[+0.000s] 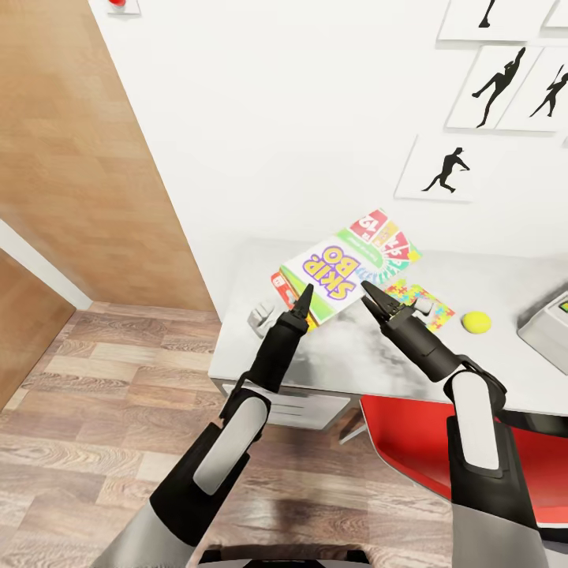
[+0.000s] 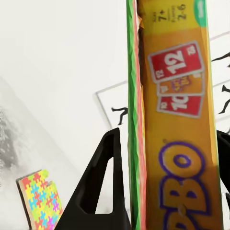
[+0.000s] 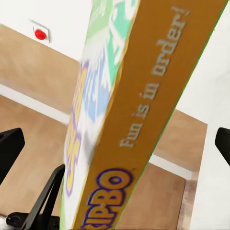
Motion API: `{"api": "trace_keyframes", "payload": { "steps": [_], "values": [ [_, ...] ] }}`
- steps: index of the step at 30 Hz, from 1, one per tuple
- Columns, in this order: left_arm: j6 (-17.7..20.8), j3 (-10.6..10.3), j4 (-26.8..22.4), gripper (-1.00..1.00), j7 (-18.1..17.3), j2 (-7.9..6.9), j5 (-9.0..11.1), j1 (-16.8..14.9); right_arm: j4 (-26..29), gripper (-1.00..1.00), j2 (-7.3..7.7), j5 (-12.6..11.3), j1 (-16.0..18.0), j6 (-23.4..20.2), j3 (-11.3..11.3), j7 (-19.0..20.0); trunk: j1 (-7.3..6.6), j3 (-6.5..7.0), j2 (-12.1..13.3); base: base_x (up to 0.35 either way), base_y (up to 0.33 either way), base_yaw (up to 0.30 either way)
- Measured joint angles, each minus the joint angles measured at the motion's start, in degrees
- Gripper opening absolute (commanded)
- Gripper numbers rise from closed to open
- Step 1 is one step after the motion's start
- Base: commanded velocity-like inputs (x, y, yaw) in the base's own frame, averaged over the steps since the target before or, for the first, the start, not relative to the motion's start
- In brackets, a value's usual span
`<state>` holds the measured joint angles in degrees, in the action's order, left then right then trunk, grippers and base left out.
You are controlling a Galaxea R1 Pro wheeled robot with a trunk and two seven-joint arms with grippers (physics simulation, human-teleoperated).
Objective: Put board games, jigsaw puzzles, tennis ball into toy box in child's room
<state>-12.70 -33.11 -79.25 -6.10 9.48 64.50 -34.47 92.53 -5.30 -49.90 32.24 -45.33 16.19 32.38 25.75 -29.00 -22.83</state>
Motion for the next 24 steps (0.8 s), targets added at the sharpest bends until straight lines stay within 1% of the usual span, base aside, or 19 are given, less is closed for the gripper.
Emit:
{"api": "trace_keyframes", "payload": {
  "steps": [5,13,14,17,20,21,24],
  "values": [
    [0.0,0.0,0.7,-1.0,0.0,0.02,0.1,-0.1,0.0,1.0,0.0,0.0,0.3,0.1,-1.4,-0.1,0.0,0.0,0.0,0.0,0.0,0.0],
    [0.0,0.0,1.2,-1.0,0.0,0.03,0.2,-0.1,0.0,1.0,-0.05,0.0,0.6,0.1,-2.4,-0.2,0.0,0.0,0.0,0.0,0.0,0.0],
    [0.0,0.0,1.2,-1.0,0.0,0.03,0.3,-0.1,0.0,1.0,-0.14,0.0,0.6,0.1,-2.5,-0.2,0.0,0.0,0.0,0.0,0.0,0.0],
    [0.0,0.0,1.3,-1.0,0.0,0.03,0.3,-0.1,0.0,1.0,-1.26,0.0,0.6,0.1,-3.3,-0.2,0.0,0.0,0.0,0.0,0.0,0.0],
    [0.0,0.0,1.3,-1.0,0.0,0.0,0.4,-0.1,0.0,1.0,-1.84,0.0,0.7,0.1,-3.7,-0.2,0.0,0.0,0.0,0.0,0.0,0.0],
    [0.0,0.0,1.3,-1.0,0.0,-0.01,0.4,-0.1,0.0,-1.0,-1.97,0.0,0.7,0.1,-3.8,-0.2,0.0,0.0,0.0,0.0,0.0,0.0],
    [0.0,0.0,1.3,-1.0,0.0,-0.03,0.4,-0.1,0.0,-1.0,-2.2,0.6,0.7,0.3,-3.9,-0.3,0.0,0.0,0.0,0.0,0.0,0.0]
  ]
}}
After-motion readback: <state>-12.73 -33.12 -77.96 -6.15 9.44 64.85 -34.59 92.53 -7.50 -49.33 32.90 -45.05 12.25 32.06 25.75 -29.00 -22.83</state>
